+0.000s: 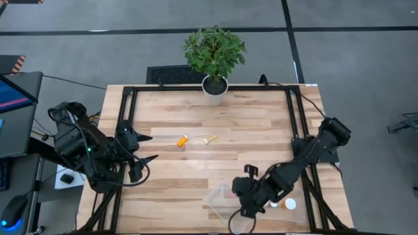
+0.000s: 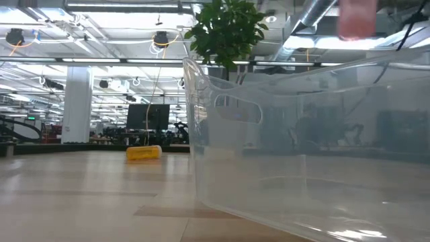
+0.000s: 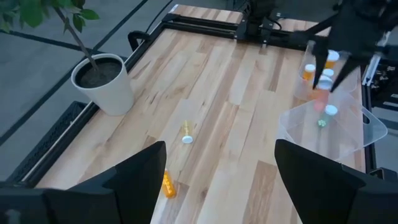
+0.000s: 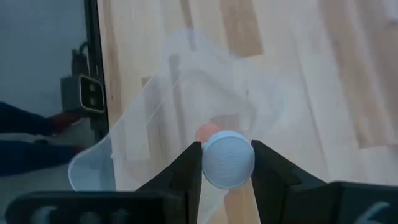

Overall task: Pick and place medicine bottles into bin by pill shape (circle, oval)
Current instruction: Put the red bottle into the left transparent bin

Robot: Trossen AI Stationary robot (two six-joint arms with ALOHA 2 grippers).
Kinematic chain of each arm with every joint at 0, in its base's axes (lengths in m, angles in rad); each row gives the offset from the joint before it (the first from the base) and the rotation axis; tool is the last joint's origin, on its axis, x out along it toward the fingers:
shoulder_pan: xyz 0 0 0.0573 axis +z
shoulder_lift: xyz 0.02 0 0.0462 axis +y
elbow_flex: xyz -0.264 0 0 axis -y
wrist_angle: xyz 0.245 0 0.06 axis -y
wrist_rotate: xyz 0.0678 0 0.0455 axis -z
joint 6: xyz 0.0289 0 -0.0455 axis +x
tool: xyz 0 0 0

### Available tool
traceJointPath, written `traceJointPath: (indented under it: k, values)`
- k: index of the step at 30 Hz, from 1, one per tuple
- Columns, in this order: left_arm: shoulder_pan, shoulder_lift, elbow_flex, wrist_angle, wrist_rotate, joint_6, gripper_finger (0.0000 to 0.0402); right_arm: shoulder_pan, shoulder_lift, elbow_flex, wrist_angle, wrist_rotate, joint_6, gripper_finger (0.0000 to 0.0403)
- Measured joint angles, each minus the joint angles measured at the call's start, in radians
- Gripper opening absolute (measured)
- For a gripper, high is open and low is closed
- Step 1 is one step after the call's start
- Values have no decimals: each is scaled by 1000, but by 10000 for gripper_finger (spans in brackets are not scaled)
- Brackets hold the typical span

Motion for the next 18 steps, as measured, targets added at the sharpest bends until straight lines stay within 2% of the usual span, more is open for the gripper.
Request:
traceJointPath:
  k: [9,18]
  values:
    - [0,0,0,0,1,0,295,12,113,0,31,-17,4,123]
    - [0,0,0,0,1,6,295,2,155,0,67,-30,-5,123]
